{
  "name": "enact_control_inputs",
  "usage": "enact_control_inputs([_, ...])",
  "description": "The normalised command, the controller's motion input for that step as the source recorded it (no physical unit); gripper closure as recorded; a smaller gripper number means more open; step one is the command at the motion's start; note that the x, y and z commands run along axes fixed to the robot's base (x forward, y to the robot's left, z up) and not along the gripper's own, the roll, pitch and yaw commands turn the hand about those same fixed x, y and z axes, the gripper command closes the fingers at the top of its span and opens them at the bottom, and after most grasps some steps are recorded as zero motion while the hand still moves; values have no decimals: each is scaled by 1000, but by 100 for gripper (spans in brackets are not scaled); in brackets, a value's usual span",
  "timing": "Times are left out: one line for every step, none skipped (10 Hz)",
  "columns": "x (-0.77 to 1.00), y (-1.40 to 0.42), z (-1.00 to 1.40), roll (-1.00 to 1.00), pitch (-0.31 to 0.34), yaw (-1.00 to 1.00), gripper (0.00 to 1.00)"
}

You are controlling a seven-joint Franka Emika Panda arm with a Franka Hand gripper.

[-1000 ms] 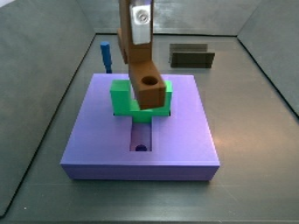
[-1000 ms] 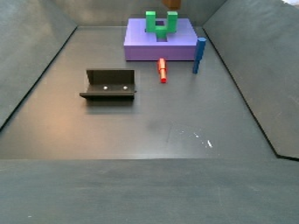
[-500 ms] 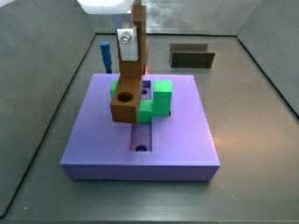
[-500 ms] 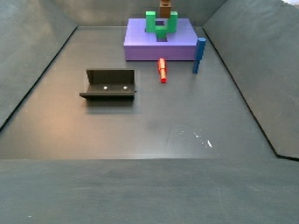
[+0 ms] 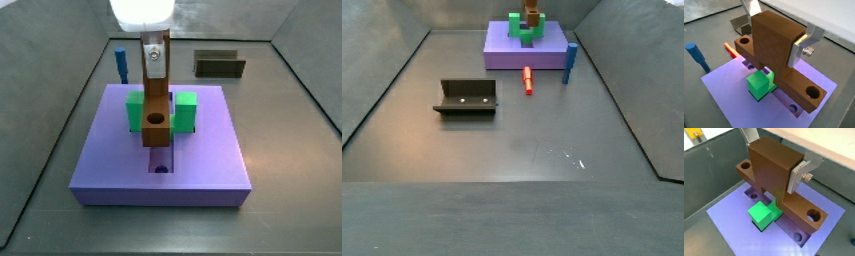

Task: Pick up the brown object. Move up. Move to above the board. Insert the brown object.
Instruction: Insert the brown object.

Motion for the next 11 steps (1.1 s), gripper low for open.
enact_control_inputs([317,0,-174,57,6,0,100])
enact_control_inputs([606,-23,-20,67,84,-114,100])
enact_control_inputs([526,0,0,86,143,-269,100])
enact_control_inputs([303,0,-6,109,140,-337,100])
enact_control_inputs([137,0,-69,111,117,-280,100])
enact_control_inputs([0,186,-174,101,56,-354,100])
enact_control_inputs([-229,180,-160,86,0,-294,100])
enact_control_inputs([-429,203,-11,3,0,-149,100])
enact_control_inputs([-374,0,-11,0,-40,0,100])
enact_control_inputs([-154,-237,-6,0,-37,251,100])
enact_control_inputs([66,-360,-17,0,0,440,100])
